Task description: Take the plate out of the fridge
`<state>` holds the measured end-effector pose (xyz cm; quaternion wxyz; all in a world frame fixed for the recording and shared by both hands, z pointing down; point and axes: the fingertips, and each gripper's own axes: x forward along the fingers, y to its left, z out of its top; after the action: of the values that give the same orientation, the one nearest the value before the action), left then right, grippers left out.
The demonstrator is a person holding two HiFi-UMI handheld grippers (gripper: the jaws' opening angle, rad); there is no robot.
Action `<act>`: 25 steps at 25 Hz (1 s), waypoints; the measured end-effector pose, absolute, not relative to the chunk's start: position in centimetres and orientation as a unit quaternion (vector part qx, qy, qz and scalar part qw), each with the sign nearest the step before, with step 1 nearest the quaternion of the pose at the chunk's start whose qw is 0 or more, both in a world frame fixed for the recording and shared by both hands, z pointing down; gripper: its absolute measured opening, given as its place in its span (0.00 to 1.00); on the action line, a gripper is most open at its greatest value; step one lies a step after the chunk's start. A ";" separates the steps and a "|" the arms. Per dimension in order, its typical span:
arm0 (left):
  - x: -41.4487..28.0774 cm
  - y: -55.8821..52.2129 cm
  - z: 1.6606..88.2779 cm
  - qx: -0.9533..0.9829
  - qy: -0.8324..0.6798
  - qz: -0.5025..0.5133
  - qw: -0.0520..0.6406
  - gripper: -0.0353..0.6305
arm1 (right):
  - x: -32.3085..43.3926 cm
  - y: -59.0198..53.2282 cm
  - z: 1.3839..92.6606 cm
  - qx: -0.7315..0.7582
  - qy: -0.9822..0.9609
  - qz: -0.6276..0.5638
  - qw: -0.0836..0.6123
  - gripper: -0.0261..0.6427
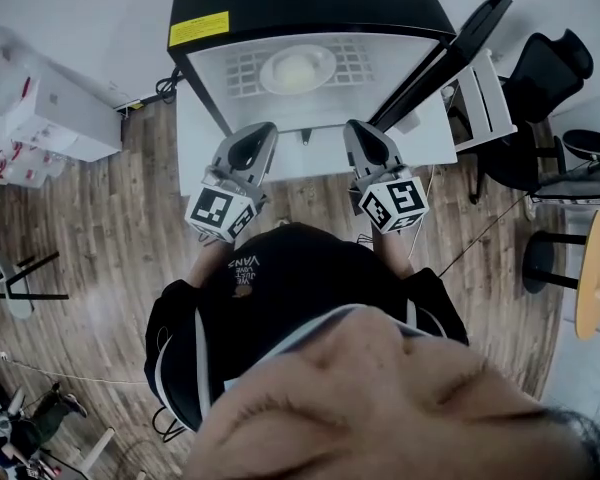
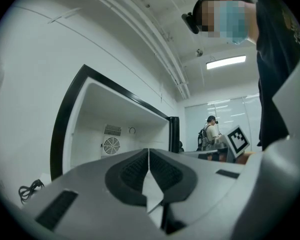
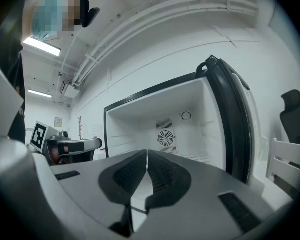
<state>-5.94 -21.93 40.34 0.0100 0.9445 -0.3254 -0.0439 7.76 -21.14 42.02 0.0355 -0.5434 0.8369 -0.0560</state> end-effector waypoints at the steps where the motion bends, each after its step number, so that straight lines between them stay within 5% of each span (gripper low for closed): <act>1: -6.0 -22.2 40.4 0.946 -0.322 -0.043 0.010 0.08 | 7.7 -21.4 42.1 -0.546 0.835 -0.056 0.036 0.06; 25: -4.4 -26.7 40.8 0.943 -0.329 -0.035 0.018 0.08 | 9.1 -25.9 41.9 -0.535 0.843 -0.052 0.023 0.06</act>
<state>-4.42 -26.68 40.84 0.0182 0.9434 -0.3293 -0.0351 9.10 -25.88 41.94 0.0228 -0.5346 0.8432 -0.0521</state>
